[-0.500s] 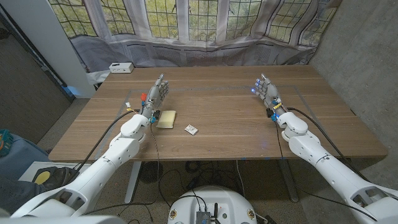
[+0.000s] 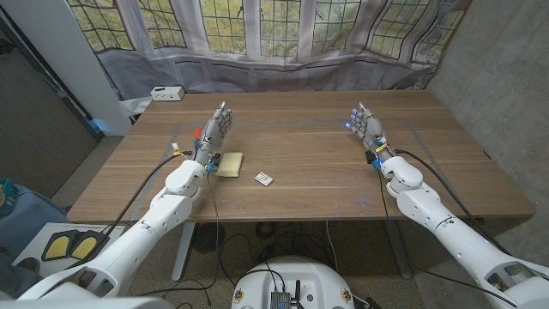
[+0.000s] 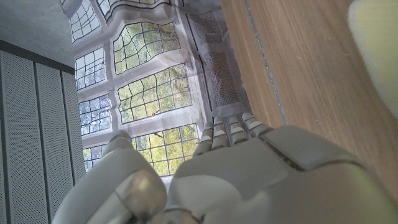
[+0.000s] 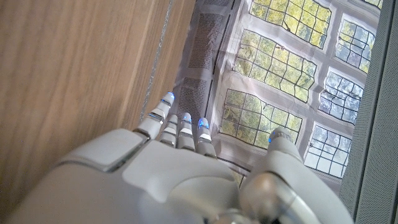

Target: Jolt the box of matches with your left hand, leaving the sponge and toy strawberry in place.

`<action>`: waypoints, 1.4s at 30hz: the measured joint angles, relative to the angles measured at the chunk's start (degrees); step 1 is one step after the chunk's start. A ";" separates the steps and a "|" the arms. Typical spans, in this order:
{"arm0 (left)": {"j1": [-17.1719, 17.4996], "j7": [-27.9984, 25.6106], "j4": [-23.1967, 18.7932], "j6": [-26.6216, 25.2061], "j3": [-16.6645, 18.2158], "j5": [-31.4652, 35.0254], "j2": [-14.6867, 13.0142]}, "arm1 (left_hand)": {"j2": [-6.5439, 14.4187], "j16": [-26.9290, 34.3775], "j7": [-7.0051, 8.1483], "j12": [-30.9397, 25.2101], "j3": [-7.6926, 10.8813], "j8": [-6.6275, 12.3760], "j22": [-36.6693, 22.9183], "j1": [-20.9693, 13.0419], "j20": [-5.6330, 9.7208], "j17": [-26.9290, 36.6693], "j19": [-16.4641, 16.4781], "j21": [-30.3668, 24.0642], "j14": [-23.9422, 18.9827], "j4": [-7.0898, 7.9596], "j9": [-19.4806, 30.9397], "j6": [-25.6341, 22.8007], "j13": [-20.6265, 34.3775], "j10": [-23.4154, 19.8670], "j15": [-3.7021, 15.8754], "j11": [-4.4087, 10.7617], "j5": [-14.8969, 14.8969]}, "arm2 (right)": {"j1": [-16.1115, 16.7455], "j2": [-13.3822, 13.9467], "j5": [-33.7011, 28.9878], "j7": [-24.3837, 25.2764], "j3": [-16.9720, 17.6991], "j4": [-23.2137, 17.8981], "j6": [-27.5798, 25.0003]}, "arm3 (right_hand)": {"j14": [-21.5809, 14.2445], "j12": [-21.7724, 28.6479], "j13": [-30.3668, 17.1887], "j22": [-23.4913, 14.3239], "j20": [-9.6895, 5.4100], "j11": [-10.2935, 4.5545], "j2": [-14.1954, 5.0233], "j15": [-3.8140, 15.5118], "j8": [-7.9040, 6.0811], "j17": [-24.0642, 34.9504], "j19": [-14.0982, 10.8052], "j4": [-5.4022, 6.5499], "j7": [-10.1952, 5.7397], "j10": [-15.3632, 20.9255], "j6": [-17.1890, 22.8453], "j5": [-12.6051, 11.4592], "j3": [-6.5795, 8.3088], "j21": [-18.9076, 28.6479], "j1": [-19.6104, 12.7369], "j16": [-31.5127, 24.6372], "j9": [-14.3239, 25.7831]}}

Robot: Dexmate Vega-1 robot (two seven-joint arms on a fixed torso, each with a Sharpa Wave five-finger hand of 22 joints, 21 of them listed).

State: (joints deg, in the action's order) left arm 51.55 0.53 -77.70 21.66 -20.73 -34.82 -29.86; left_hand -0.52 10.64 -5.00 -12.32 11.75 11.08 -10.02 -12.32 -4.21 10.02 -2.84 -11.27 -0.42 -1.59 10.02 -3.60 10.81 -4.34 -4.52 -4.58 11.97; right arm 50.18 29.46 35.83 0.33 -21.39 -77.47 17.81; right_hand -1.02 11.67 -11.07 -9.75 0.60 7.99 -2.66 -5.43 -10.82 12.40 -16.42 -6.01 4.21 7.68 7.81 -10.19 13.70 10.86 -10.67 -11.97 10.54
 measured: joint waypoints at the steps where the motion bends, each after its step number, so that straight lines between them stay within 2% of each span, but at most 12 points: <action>1: 0.05 -0.12 -0.03 0.18 0.04 0.11 0.00 | 0.00 0.00 -0.09 0.00 0.00 0.00 0.00 0.00 -0.09 0.00 0.09 0.00 -0.42 0.00 0.00 -0.16 0.00 -0.19 -0.02 0.18 0.00 | 0.00 -0.01 -0.06 0.00 0.03 -0.02 0.17 | -0.02 0.00 0.00 0.00 -0.19 0.00 0.00 0.02 0.00 0.00 -0.19 0.00 0.18 0.00 0.18 0.00 0.00 0.00 0.00 0.00 0.00; 7: 0.52 -1.28 -0.40 1.52 0.41 0.85 0.21 | 0.69 0.72 -0.08 -0.72 0.73 0.45 0.00 -1.28 -0.25 0.00 1.81 -0.48 -2.70 -0.73 -0.01 -2.79 0.27 -2.13 0.26 0.49 0.00 | 0.00 -0.02 -0.28 -0.03 0.36 -0.15 1.26 | -0.21 0.00 0.00 0.00 -0.18 0.10 0.00 0.21 -0.22 -0.06 -0.18 0.00 0.60 0.11 0.60 0.00 0.00 0.00 0.00 0.00 0.00; 13: 0.46 -2.71 -0.54 2.35 0.49 2.43 0.38 | 1.16 0.84 -0.11 -0.88 1.02 0.45 0.00 -1.75 0.31 -0.01 2.75 -0.82 -3.46 -1.01 -0.01 -3.37 0.27 -3.45 0.39 0.65 0.00 | -0.58 0.07 0.19 -1.48 0.79 0.76 2.18 | 0.02 0.00 0.01 0.00 0.05 0.16 0.00 -0.01 -0.22 -0.16 0.05 0.00 0.60 0.04 0.60 0.00 0.00 0.00 0.00 0.00 0.00; 16: -0.07 -3.26 -0.05 2.85 0.35 3.45 0.60 | 1.46 0.84 -0.31 -1.33 1.43 0.45 0.01 -2.81 0.49 -0.01 4.68 -1.27 -5.44 -1.57 -0.01 -4.64 0.27 -5.01 0.59 0.72 0.00 | -0.94 0.06 0.57 -2.24 0.98 1.52 2.56 | 0.02 0.00 0.01 0.01 0.05 0.08 0.00 -0.01 -0.22 -0.16 0.05 0.00 0.60 -0.18 0.60 0.00 0.00 0.00 0.00 0.00 -0.01; 21: -1.56 -3.63 2.09 3.93 -0.30 4.87 1.32 | 1.60 1.27 -1.16 -1.77 1.47 0.85 0.01 -2.95 -0.35 -0.01 7.11 -1.66 -8.34 -2.14 -0.01 -6.66 0.26 -7.26 0.32 0.06 -0.33 | -2.29 -0.32 1.31 -4.13 1.23 4.02 3.52 | 0.02 0.00 0.01 0.01 0.05 0.00 0.00 -0.01 -0.45 -0.16 0.05 0.00 0.91 -0.25 0.90 0.00 0.00 0.00 0.00 0.00 -0.01; 28: -2.89 -2.39 4.17 5.72 -0.66 5.08 2.00 | 1.59 1.48 -0.72 -1.96 1.48 0.86 0.01 -3.53 -1.02 -0.01 8.41 -1.88 -9.99 -2.62 -0.01 -7.47 0.26 -8.21 0.06 -0.21 -0.33 | -3.34 -0.83 1.65 -5.03 1.39 6.02 4.41 | 0.02 0.00 0.01 0.01 0.04 0.00 0.00 0.00 -0.45 -0.16 0.05 0.00 0.91 -0.24 0.90 0.00 0.00 0.00 0.00 0.00 -0.01; 30: -2.90 -2.38 4.16 6.23 -0.66 5.30 2.00 | 1.59 1.50 -0.61 -2.10 1.50 0.86 0.01 -3.53 -0.81 -0.01 8.80 -1.87 -10.26 -2.64 -0.02 -8.20 0.26 -8.88 0.25 -0.13 -0.36 | -3.39 -0.89 1.69 -5.07 1.43 6.06 4.48 | -0.07 0.00 0.01 0.01 0.04 0.00 0.00 0.08 -0.45 -0.16 0.05 0.00 0.91 -0.24 0.90 0.00 0.00 0.00 0.00 0.00 -0.01; 40: -0.44 -4.33 -0.10 7.22 0.63 6.96 0.14 | 2.27 1.50 -0.53 -2.24 1.94 0.86 0.01 -4.21 -1.04 -0.01 9.02 -1.87 -11.17 -3.08 -0.02 -9.33 0.26 -9.80 0.54 0.18 -0.54 | -2.55 -1.03 1.78 -3.71 1.57 3.92 4.53 | -0.20 0.00 0.02 0.01 0.04 -0.01 0.00 0.22 -0.45 -0.15 0.05 0.00 1.22 -0.24 1.20 0.00 0.00 0.00 0.01 0.00 -0.01; 42: 0.23 -4.68 -1.10 7.30 0.92 7.18 -0.26 | 2.28 1.50 -0.71 -2.32 1.94 0.86 0.02 -4.22 -1.20 -0.01 9.42 -1.87 -11.47 -3.08 -0.02 -9.51 0.26 -10.02 0.23 -0.04 -0.54 | -2.35 -1.04 1.62 -3.27 1.57 3.46 4.53 | -0.20 0.00 0.02 0.01 0.04 0.13 0.00 0.22 -0.45 -0.15 0.05 0.00 1.81 -0.10 1.80 0.00 0.00 0.00 0.01 0.00 -0.01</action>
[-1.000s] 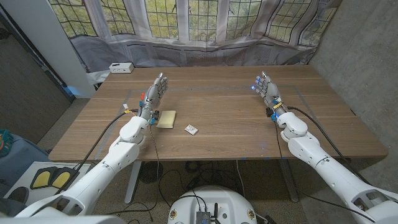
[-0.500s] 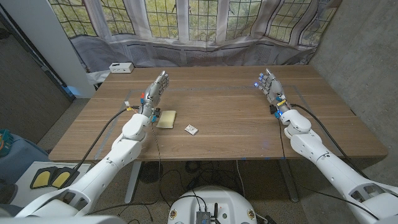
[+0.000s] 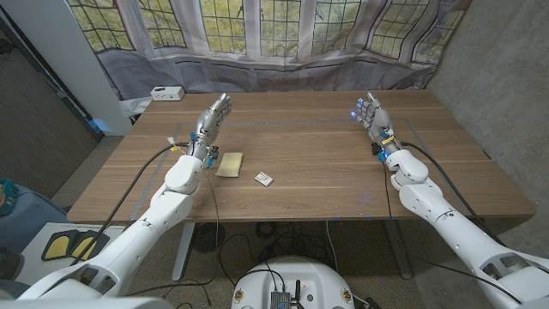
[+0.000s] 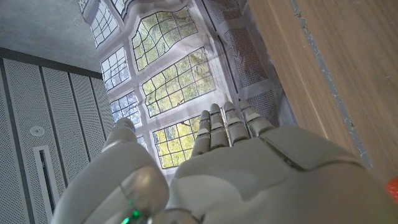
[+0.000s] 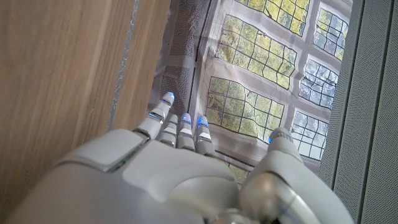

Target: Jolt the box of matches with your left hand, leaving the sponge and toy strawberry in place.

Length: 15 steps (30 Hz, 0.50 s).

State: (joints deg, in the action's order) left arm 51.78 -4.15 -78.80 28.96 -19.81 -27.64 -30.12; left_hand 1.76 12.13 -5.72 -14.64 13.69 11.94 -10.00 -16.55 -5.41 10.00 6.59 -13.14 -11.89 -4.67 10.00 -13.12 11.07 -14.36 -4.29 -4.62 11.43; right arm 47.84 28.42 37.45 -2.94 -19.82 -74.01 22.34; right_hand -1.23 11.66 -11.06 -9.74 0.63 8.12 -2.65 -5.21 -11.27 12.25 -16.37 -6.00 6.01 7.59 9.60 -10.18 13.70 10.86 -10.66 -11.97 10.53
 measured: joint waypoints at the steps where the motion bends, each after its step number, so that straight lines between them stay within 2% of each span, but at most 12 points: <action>1: 0.30 0.00 -0.44 0.00 0.13 0.00 -0.20 | 0.31 0.00 0.21 0.00 0.13 0.00 0.00 -0.31 0.16 0.00 0.17 0.00 0.00 -0.13 0.00 -0.21 0.00 -0.09 0.01 -0.09 0.00 | 0.00 0.00 -0.09 0.19 0.00 0.00 0.00 | -0.01 0.00 0.00 0.00 0.00 0.19 0.00 -0.01 -0.08 0.00 0.00 0.00 0.47 0.19 0.47 0.00 0.00 0.00 0.00 0.00 0.00; 5: 1.38 -1.04 -2.05 0.07 0.60 0.66 -0.86 | 0.29 0.00 0.30 0.00 0.25 0.00 0.00 -0.29 -0.03 0.00 0.37 0.00 -0.19 -0.25 0.00 -0.31 0.00 -0.39 0.20 0.22 0.00 | 0.66 0.04 -0.55 1.10 0.02 -1.47 -0.05 | -0.53 0.00 0.00 0.00 -0.33 0.39 0.00 -0.11 -0.40 0.00 -0.33 0.00 1.04 0.40 1.67 0.00 0.00 0.27 0.00 0.00 0.00; 15: 2.87 -3.50 -4.62 0.87 1.42 3.77 -1.94 | 0.89 0.00 0.29 0.00 0.66 0.00 0.00 -0.89 -0.08 0.00 0.95 0.00 -1.04 -0.66 0.00 -1.54 -0.01 -1.22 0.42 0.45 -0.21 | 2.13 0.41 -1.81 3.55 0.10 -4.63 -0.35 | -0.73 0.22 0.00 0.00 -0.45 0.07 0.00 0.10 -0.40 0.00 -0.45 0.00 1.04 0.72 1.67 0.00 0.00 0.45 0.00 0.00 0.00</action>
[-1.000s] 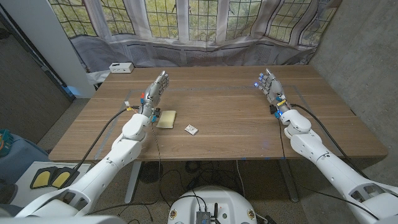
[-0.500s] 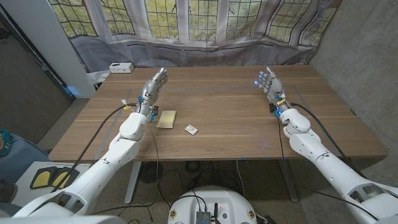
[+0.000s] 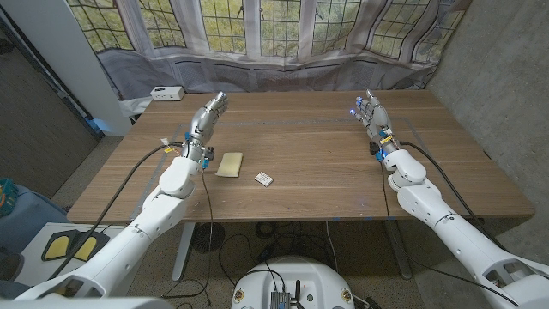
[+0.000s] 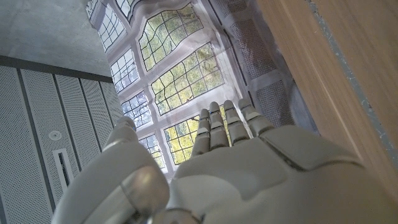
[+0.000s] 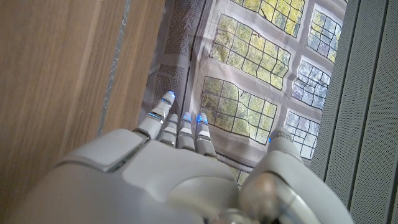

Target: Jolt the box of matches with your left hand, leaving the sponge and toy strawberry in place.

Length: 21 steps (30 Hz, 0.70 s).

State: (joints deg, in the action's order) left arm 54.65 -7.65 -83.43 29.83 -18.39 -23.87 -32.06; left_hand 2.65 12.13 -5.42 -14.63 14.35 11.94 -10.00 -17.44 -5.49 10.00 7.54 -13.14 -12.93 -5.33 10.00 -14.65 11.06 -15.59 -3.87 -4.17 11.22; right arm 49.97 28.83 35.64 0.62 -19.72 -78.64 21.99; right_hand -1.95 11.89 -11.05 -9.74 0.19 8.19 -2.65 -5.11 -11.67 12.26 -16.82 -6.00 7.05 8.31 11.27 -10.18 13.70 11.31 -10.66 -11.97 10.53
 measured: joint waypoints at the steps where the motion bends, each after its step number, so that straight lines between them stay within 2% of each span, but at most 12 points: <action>1: 0.03 -0.06 -0.04 0.05 0.03 0.08 -0.01 | 0.00 0.00 0.00 0.00 0.00 0.00 0.00 0.00 0.00 0.00 0.00 0.00 -0.01 0.00 0.00 0.00 0.00 -0.07 0.01 -0.07 0.00 | 0.00 0.00 -0.01 0.03 0.00 0.00 0.00 | 0.00 0.00 0.00 0.00 -0.09 0.08 0.00 0.00 0.00 0.00 -0.09 0.00 0.00 0.08 0.00 0.00 0.00 0.00 0.00 0.00 0.00; 8: 0.53 -0.49 -0.61 1.37 0.23 1.52 -0.22 | 0.47 0.00 0.41 -0.22 0.23 0.00 0.00 -0.47 -0.04 0.00 0.38 0.00 -0.39 -0.22 0.00 -0.41 0.00 -0.87 -0.22 0.04 0.00 | 0.74 0.02 -0.85 1.61 0.00 -1.25 -0.09 | 0.00 0.00 0.00 0.00 -0.09 0.31 0.00 0.00 0.00 0.00 -0.09 0.00 0.00 0.31 0.00 -0.14 0.00 0.00 0.00 0.00 0.00; 21: 1.24 0.51 -1.50 4.79 0.28 4.57 -1.10 | 1.30 0.00 0.00 -0.21 1.02 0.00 0.00 -1.29 0.06 -0.01 1.23 0.00 -2.33 -1.01 0.00 -2.45 0.00 -2.34 0.08 0.08 -0.34 | 2.96 0.07 -2.24 4.74 0.31 -4.86 -0.06 | -0.31 0.00 0.00 0.00 0.22 0.31 0.00 -0.31 0.00 0.00 -0.40 -0.48 0.00 0.30 -0.01 -0.22 0.00 0.00 0.00 0.00 0.00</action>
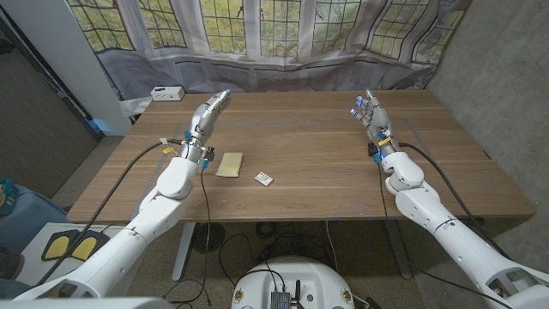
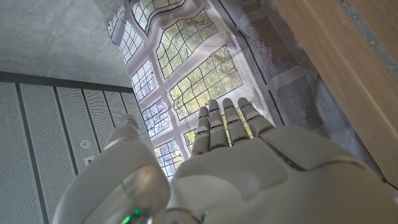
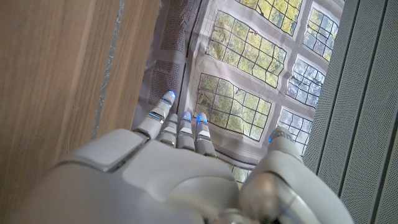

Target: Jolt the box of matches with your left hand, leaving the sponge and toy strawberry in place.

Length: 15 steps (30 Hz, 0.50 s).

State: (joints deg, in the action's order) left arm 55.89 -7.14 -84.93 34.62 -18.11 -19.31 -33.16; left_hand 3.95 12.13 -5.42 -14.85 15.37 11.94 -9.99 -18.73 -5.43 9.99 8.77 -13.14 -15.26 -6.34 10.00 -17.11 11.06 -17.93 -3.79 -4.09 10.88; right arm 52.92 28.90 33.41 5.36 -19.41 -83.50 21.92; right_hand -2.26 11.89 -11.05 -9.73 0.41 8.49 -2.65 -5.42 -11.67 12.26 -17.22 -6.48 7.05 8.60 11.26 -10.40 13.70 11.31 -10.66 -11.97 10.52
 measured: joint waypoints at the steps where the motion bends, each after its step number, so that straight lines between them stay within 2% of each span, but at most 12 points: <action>1: 0.04 0.06 0.00 0.34 0.00 0.19 0.00 | 0.30 0.00 -0.08 0.00 0.00 0.00 0.00 -0.30 -0.12 0.00 0.12 0.00 0.00 0.00 0.00 -0.31 0.00 -0.22 0.01 0.22 -0.09 | 0.23 0.05 -0.05 0.25 0.07 -0.46 0.00 | 0.00 0.00 0.00 0.00 0.00 0.00 0.00 0.00 0.00 0.00 0.00 0.00 0.00 0.00 0.00 0.00 0.00 0.00 0.00 0.00 0.00; 8: 0.81 0.11 -0.42 1.91 0.21 1.66 -0.37 | 0.30 0.00 0.00 -0.22 0.24 0.00 0.00 -0.30 0.12 0.00 0.37 0.00 -0.51 -0.24 0.00 -1.03 0.00 -0.88 0.11 0.27 -0.09 | 1.46 0.34 -0.34 1.36 0.24 -2.44 -0.42 | 0.00 0.00 0.00 0.00 0.00 0.00 0.00 0.00 0.00 0.00 0.00 0.00 0.00 0.00 0.00 0.00 0.00 0.00 0.00 0.00 0.00; 15: 3.23 -0.42 -2.85 2.85 1.39 3.36 -1.51 | 0.59 0.00 0.00 -0.22 0.46 0.00 0.00 -0.59 -0.18 0.00 0.68 0.00 -0.51 -0.46 0.00 -1.02 0.00 -1.23 0.11 0.61 -0.08 | 2.86 0.59 -0.34 1.99 0.35 -4.66 -0.71 | 0.00 0.00 0.00 0.00 0.00 0.00 0.00 0.00 0.00 0.00 0.01 0.00 0.00 -0.01 0.00 0.00 0.00 0.00 0.00 0.00 0.00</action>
State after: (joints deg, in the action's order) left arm 59.12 -7.56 -87.78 37.46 -16.72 -15.95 -34.68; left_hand 4.54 12.13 -5.42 -15.07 15.83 11.94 -9.99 -19.32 -5.61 9.99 9.45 -13.14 -15.77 -6.80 9.99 -18.13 11.05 -19.16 -3.68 -3.48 10.80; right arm 55.78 29.49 33.07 7.34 -19.05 -88.16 21.21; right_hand -2.25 11.89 -11.05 -9.73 0.41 8.49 -2.65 -5.42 -11.67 12.26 -17.21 -6.48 7.05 8.60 11.26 -10.40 13.70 11.30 -10.66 -11.97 10.52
